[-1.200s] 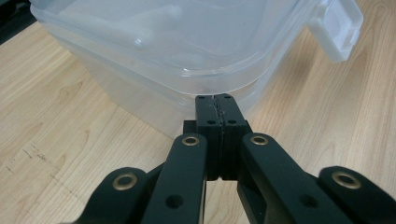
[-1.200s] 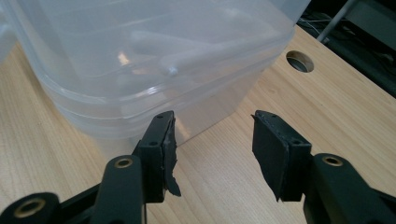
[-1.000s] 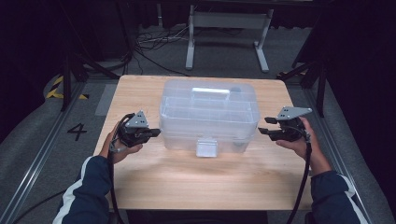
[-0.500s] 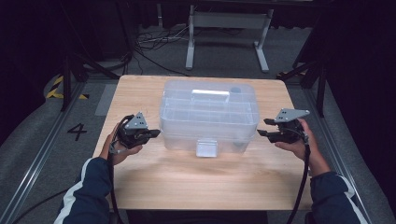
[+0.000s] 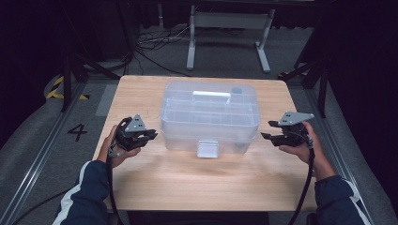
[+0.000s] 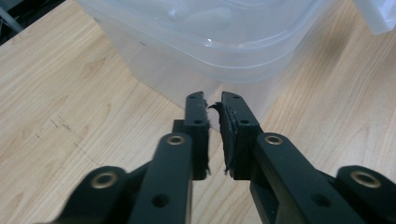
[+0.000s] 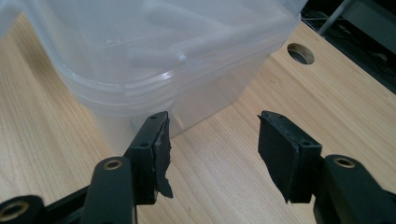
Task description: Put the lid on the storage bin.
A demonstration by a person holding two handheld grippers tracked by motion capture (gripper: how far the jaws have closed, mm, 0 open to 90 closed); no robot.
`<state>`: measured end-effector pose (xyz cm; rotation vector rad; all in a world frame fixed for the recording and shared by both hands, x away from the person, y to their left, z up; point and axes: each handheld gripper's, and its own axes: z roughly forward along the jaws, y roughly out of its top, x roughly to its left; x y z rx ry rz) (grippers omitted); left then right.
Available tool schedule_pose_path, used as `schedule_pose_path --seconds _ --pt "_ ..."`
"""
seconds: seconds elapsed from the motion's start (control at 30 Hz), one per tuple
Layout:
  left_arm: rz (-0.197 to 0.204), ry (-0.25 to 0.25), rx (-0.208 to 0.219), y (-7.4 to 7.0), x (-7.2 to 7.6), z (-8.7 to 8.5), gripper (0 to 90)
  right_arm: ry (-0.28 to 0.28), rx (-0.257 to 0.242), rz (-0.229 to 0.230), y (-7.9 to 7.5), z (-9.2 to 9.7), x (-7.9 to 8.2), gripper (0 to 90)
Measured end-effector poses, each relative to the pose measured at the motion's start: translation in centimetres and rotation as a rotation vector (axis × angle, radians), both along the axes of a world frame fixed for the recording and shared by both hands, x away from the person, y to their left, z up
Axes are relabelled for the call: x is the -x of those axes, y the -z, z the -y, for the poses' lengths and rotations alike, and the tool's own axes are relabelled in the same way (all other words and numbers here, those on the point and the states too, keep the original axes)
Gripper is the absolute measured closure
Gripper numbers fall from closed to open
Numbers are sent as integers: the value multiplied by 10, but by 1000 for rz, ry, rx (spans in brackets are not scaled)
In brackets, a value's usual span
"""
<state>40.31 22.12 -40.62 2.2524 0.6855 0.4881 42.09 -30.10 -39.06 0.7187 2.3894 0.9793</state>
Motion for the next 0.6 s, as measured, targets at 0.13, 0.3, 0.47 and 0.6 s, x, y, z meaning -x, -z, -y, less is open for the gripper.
schedule_pose_path --seconds 0.13,0.3,0.47,0.6 --pt "4 -24 -33 4 3 -3 720 13 8 5 1 1 3 422" --pt "-5 -43 -58 9 7 -8 680 10 15 -9 4 2 8 405" --pt "-8 -63 -70 13 11 -13 613 23 17 -8 8 5 14 396" --pt "-7 -86 -76 16 13 -16 547 30 22 -10 11 7 17 390"
